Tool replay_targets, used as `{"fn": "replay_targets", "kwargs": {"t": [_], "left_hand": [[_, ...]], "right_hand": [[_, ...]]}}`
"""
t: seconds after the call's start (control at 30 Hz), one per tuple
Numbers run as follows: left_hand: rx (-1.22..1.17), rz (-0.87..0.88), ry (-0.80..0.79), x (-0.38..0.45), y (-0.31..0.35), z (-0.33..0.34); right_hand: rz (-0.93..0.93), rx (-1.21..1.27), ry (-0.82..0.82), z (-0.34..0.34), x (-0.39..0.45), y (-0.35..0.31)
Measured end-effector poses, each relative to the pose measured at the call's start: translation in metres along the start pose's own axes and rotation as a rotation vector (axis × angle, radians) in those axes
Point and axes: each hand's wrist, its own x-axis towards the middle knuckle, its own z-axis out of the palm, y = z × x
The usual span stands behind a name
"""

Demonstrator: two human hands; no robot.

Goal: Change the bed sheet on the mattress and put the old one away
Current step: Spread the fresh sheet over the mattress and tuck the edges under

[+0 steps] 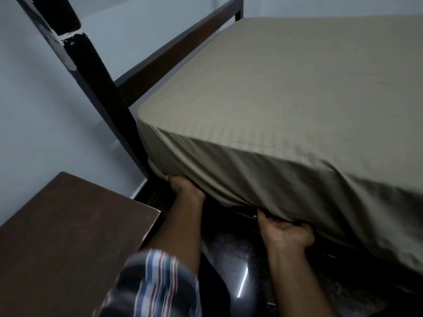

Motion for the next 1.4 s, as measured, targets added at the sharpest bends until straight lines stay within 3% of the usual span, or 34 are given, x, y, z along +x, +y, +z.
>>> {"fn": "replay_targets", "kwargs": {"t": [0.07,0.2,0.3,0.43,0.53,0.7,0.9,1.07,1.4], "left_hand": [[0.001,0.016,-0.023,-0.026,-0.031,-0.008],[0.107,-0.272,-0.116,-0.076,-0.1,-0.036],[0.17,-0.433,-0.199,-0.082,-0.112,-0.028],[0.257,-0.519,-0.268,-0.083,-0.116,-0.018],[0.178,-0.53,-0.293,-0.081,-0.126,-0.009],[0.239,-0.435,-0.278,-0.099,-0.144,0.0],[0.454,-0.364,-0.151,-0.134,-0.164,-0.012],[0.422,-0.539,-0.259,-0.173,-0.223,-0.004],[0.491,-0.607,-0.338,-0.201,-0.273,-0.001]], "right_hand": [[-0.007,0.013,0.0,-0.001,-0.001,0.0],[0.001,0.007,0.016,-0.009,0.0,-0.001],[0.015,-0.081,0.019,-0.017,-0.001,-0.006],[0.037,-0.308,0.023,-0.03,-0.004,-0.027],[-0.096,-0.468,0.13,-0.045,-0.01,-0.056],[-0.393,-0.37,0.193,-0.05,-0.026,-0.124],[-0.466,-0.283,0.346,-0.036,-0.022,-0.149],[-0.599,-0.186,0.368,-0.047,-0.013,-0.183],[-0.597,-0.264,0.325,-0.053,-0.016,-0.242]]}}
